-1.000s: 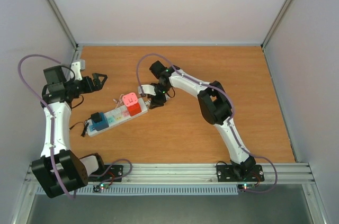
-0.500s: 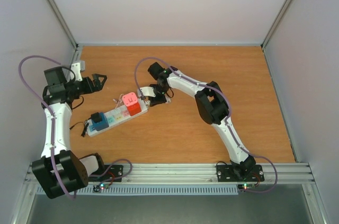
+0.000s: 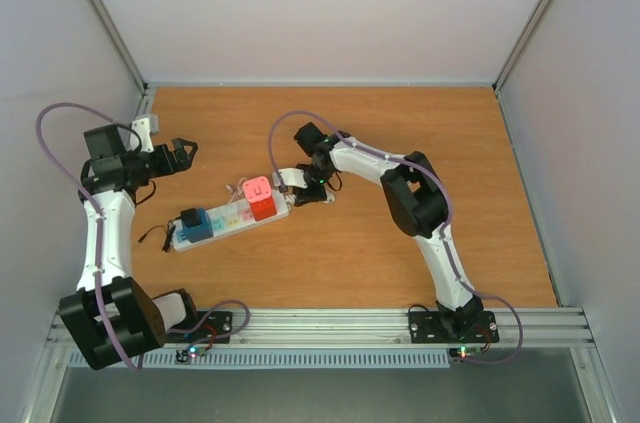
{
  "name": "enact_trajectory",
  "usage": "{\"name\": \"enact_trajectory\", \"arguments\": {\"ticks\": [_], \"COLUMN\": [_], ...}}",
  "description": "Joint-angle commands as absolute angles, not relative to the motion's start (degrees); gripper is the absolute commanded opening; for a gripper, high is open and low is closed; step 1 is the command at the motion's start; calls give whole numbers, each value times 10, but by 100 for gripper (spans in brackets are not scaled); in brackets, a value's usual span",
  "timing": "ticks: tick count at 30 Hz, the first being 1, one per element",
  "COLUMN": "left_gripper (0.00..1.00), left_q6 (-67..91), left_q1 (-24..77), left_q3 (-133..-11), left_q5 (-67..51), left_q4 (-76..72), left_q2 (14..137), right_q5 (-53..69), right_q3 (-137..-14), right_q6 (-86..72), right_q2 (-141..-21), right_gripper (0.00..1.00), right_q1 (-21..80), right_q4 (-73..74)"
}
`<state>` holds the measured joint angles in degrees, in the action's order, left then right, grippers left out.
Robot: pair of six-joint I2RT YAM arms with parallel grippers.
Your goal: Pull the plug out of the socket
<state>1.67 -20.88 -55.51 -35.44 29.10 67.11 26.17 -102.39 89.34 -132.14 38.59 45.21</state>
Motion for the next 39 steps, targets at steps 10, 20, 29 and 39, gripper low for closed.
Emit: {"name": "enact_trajectory", "arguments": {"ticks": [10, 20, 29, 39], "left_gripper": [100, 100, 100, 100], "left_q6": [-60, -143, -258, -421], "left_q1": [-181, -99, -63, 33], "left_q3": [-584, -617, -619, -604], "left_q5": [-328, -326, -432, -445], "left_q4": [336, 389, 394, 441], "left_q2": [685, 724, 710, 719], "right_q5": [244, 240, 229, 219], "right_q3": [-797, -663, -567, -506], "right_q6": [875, 877, 898, 941], "right_q2": [-1183, -1103, -1049, -1015], "right_gripper": [16, 15, 15, 15], "right_q1": [310, 230, 164, 91], "right_q4": [398, 369, 352, 348]}}
